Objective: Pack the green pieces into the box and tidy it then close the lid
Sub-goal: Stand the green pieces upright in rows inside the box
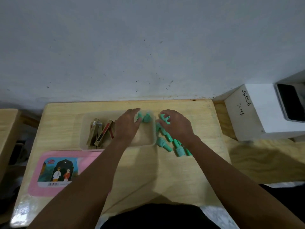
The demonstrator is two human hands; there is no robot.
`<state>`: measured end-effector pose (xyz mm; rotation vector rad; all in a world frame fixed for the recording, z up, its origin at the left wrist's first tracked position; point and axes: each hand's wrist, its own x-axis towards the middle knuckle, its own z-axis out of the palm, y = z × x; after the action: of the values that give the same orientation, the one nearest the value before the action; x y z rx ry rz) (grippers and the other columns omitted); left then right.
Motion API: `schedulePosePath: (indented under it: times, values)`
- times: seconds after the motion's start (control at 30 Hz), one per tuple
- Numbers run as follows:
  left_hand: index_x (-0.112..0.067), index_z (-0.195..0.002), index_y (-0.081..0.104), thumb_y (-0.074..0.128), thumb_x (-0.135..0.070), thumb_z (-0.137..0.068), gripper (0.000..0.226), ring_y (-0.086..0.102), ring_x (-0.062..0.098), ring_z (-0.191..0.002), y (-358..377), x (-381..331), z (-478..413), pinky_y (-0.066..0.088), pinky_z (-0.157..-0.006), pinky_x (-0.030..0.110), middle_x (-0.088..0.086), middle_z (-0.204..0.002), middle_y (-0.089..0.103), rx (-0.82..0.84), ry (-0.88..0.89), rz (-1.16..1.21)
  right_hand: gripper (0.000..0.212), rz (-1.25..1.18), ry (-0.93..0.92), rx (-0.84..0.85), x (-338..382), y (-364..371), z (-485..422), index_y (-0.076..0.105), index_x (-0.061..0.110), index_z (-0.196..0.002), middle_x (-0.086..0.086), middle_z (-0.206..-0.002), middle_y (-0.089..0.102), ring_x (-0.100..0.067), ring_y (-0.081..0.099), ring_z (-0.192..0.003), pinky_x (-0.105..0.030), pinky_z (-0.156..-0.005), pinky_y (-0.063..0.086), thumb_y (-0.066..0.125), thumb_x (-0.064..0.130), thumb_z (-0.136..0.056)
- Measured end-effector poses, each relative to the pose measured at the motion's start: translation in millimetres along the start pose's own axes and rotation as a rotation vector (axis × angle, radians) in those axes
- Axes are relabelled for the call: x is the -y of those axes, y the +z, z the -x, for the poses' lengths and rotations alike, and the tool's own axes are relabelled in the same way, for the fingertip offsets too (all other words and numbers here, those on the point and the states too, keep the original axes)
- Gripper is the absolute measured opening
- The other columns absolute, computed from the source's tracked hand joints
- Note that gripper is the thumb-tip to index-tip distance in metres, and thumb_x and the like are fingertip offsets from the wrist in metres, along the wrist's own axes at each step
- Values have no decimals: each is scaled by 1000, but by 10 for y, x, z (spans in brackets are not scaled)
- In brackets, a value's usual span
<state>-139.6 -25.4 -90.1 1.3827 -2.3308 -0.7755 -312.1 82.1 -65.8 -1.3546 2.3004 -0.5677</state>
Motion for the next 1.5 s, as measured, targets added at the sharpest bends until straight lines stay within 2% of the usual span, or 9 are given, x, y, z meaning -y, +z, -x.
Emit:
schedulePosePath:
  times: [0.2, 0.3, 0.43, 0.63, 0.73, 0.87, 1.1, 1.33, 1.5]
  values:
    - [-17, -107, 69, 67, -32, -83, 28, 67, 23, -82, 170, -472, 404, 53, -71, 31, 3, -97, 69, -85, 112, 83, 20, -19, 186, -66, -718, -229, 431, 65, 36, -108, 16, -101, 66, -7, 63, -84, -25, -68, 45, 58, 39, -90]
    - [-20, -102, 71, 67, -31, -83, 23, 64, 20, -82, 408, -722, 629, 48, -70, 28, -1, -90, 69, 46, 174, 67, 21, 3, 290, 7, -1030, -268, 543, 66, 33, -108, 12, -106, 67, -11, 62, -90, -27, -73, 47, 58, 37, -90]
    - [-21, -107, 70, 64, -34, -83, 28, 63, 22, -97, 763, -978, 823, 47, -81, 33, 0, -100, 70, 229, 251, -108, 26, -15, 358, 123, -1273, -250, 637, 65, 30, -112, 7, -111, 67, -17, 62, -101, -27, -76, 45, 62, 36, -87]
    - [-21, -121, 60, 61, -42, -84, 43, 50, 23, -114, 1121, -1208, 849, 40, -94, 37, 3, -118, 56, 370, 142, -282, 21, -25, 319, 121, -1402, -138, 629, 66, 33, -103, 8, -98, 66, -16, 63, -89, -29, -67, 47, 59, 45, -87]
    - [-21, -111, 61, 63, -52, -78, 46, 48, 23, -113, 1226, -1243, 837, 40, -91, 38, 3, -116, 54, 343, 103, -361, 18, 5, 275, 108, -1455, -100, 614, 67, 31, -95, 8, -91, 64, -15, 62, -83, -28, -62, 42, 57, 44, -89]
    - [-19, -100, 65, 54, -65, -77, 52, 52, 24, -108, 1334, -1305, 859, 39, -92, 40, 4, -109, 58, 269, -7, -410, 23, -28, 269, 73, -1504, -100, 616, 67, 30, -101, 8, -97, 68, -16, 64, -89, -32, -71, 50, 56, 47, -90]
    - [-14, -101, 69, 51, -53, -85, 46, 50, 28, -111, 1431, -1425, 871, 37, -94, 42, 8, -114, 57, 267, -108, -489, 27, -197, 334, -21, -1624, -142, 636, 67, 22, -109, 4, -101, 69, -14, 63, -87, -29, -72, 51, 63, 40, -89]
    - [-19, -90, 74, 61, -46, -84, 31, 62, 25, -92, 1348, -1440, 829, 48, -81, 37, 4, -99, 66, 261, -163, -308, 10, -464, 339, -117, -1635, -225, 616, 68, 20, -96, 9, -87, 63, -6, 59, -78, -22, -70, 52, 68, 24, -88]
    - [-24, -95, 72, 69, -38, -80, 21, 60, 16, -76, 1168, -1428, 742, 43, -67, 26, -5, -78, 66, 268, -295, -32, 13, -556, 327, -142, -1619, -283, 555, 71, 14, -100, -1, -96, 68, -12, 62, -83, -15, -69, 49, 67, 19, -89]
